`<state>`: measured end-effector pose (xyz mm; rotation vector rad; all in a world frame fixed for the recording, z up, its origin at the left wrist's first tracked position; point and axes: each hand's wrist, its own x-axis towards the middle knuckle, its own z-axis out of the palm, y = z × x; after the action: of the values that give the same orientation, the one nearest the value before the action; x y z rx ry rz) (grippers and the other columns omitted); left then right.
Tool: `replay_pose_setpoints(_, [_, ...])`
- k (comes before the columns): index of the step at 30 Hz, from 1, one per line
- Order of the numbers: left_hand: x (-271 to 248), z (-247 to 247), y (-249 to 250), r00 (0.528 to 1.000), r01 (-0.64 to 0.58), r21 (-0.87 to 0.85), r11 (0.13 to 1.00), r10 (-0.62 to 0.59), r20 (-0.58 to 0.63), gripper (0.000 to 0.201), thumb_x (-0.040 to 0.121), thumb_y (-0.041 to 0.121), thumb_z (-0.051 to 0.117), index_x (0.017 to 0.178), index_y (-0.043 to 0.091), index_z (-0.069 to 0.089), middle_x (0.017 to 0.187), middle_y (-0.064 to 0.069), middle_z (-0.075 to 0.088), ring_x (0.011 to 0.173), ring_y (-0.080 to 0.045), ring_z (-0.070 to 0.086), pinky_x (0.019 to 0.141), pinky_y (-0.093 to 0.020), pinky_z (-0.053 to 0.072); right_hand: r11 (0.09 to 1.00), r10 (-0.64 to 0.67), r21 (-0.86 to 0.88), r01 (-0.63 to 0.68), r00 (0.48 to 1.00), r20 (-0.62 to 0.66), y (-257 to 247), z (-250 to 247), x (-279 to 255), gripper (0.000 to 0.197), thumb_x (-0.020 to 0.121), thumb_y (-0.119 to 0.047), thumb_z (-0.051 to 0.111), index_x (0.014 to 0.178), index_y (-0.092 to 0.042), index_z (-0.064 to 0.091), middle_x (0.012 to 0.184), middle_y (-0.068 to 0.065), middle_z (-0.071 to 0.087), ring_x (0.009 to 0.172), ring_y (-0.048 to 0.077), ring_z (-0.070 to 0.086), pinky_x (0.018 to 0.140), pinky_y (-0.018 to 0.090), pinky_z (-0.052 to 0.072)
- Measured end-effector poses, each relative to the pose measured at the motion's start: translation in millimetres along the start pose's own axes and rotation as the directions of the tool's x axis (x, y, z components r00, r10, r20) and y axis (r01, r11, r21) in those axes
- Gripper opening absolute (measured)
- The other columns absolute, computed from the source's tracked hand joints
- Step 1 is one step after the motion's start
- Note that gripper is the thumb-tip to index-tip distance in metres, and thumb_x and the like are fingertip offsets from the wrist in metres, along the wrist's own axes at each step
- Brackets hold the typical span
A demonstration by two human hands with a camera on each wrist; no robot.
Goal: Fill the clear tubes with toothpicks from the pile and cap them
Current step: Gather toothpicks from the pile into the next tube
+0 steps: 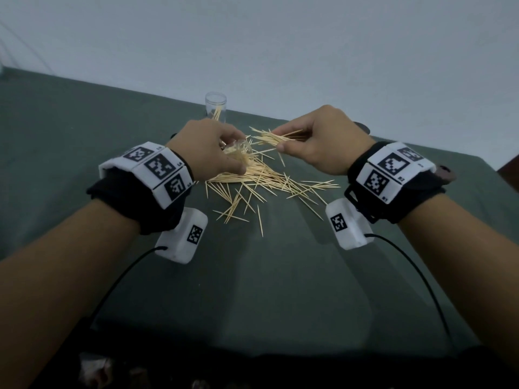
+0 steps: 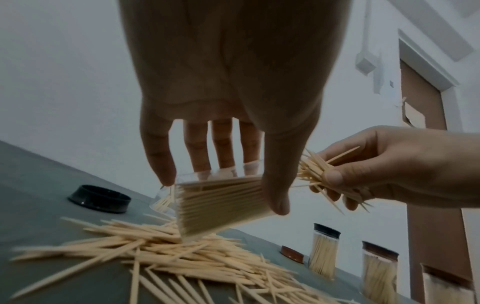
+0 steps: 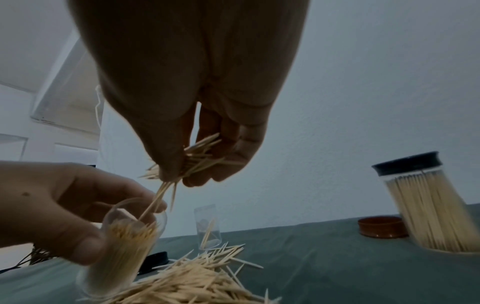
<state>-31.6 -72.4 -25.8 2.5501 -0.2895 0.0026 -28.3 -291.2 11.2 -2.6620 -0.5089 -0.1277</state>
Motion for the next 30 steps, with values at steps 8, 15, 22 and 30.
replay_pose_setpoints(8, [-2,0,5,0.998,-0.046,-0.036,0.998,0.044,-0.040,0.056,0.071,0.037,0.084,0.123,0.031,0.064,0.106,0.013,0.061,0.100,-0.008,0.058,0.088,-0.024,0.041,1.000,-0.005,-0.017,0.006,0.997,0.077,-1,13,-2,0.021,0.086,-0.036,0.071,0.107,-0.037,0.073,0.074,-0.021,0.064,0.070,-0.007,0.058,0.069,0.010,0.042])
replay_pose_setpoints(15, [-5,11,16,0.988,-0.152,0.020,0.988,0.153,-0.033,0.052,0.073,0.034,0.083,0.122,0.025,0.067,0.104,0.011,0.060,0.096,-0.007,0.055,0.083,-0.022,0.037,0.997,-0.009,-0.073,0.018,0.994,0.110,-9,17,-4,0.026,0.088,-0.033,0.069,0.114,-0.035,0.070,0.086,-0.017,0.067,0.080,-0.001,0.056,0.064,0.001,0.035])
replay_pose_setpoints(22, [-5,10,14,0.994,-0.094,-0.065,0.993,0.091,-0.054,0.058,0.071,0.040,0.084,0.124,0.027,0.065,0.111,0.010,0.065,0.102,-0.007,0.059,0.084,-0.020,0.038,0.997,-0.055,-0.049,0.057,0.998,0.039,-4,33,-1,0.029,0.088,-0.034,0.069,0.117,-0.029,0.070,0.113,-0.004,0.069,0.098,0.007,0.060,0.079,0.014,0.035])
replay_pose_setpoints(30, [-4,14,14,0.996,-0.071,-0.087,0.994,0.066,-0.061,0.056,0.071,0.037,0.084,0.123,0.026,0.065,0.112,0.008,0.066,0.103,-0.009,0.061,0.085,-0.021,0.039,0.976,0.057,0.206,-0.073,0.995,0.086,0,41,-5,0.024,0.090,-0.026,0.067,0.114,-0.032,0.069,0.093,-0.008,0.072,0.073,0.000,0.069,0.077,0.025,0.056])
